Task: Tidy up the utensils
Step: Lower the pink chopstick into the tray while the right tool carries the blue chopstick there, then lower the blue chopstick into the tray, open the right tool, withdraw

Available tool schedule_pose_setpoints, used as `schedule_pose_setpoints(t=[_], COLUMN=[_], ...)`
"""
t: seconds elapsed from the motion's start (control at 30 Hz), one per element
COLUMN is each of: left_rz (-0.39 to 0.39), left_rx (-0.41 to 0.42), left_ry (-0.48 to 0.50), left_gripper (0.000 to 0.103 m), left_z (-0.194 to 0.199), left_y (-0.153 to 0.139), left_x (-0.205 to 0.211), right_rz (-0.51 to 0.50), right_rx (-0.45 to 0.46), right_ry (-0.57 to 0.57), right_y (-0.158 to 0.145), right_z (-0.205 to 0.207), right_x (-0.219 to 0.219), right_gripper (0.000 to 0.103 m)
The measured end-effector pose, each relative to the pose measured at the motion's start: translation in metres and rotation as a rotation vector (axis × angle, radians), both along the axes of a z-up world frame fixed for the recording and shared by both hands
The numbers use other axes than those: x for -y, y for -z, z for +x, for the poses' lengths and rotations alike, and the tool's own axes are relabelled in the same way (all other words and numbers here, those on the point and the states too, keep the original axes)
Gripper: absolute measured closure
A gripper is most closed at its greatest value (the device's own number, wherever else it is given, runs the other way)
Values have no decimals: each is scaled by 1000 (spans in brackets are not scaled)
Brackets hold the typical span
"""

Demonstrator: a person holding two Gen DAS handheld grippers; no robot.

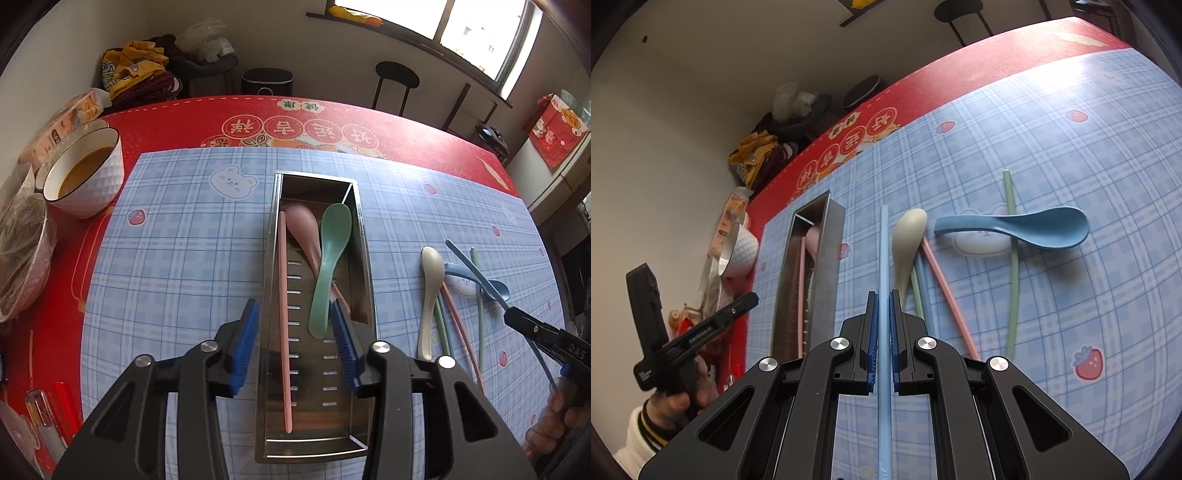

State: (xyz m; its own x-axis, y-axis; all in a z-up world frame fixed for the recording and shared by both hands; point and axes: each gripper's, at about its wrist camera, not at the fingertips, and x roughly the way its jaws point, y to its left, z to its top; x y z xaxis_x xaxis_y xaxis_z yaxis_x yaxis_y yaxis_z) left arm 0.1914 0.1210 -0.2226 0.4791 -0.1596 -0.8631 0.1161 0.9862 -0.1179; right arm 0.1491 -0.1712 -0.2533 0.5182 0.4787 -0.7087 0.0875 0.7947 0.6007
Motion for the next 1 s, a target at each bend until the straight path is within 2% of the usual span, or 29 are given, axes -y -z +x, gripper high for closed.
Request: schedule_pose_setpoints(t=[0.1,0.43,0.63,1.0], left_rz=[0,12,10,-20], left_rx=[14,55,79,120], left_ry=[-4,-20,-21,-51], left_gripper=[41,6,6,6], left_z=[-13,-33,-41,-48], left_y=[-5,-16,-16,-16], left_x=[-12,-49,-63,-83], right_rz=[-3,-24,-81,-124], right_rx=[10,19,4,-89], right_ry=[-24,-88,-121,-120], right_y=[-5,-8,3,30], right_z=[10,46,71,88], right_x=[-18,-93,-139,-177], right_gripper=[97,97,97,97])
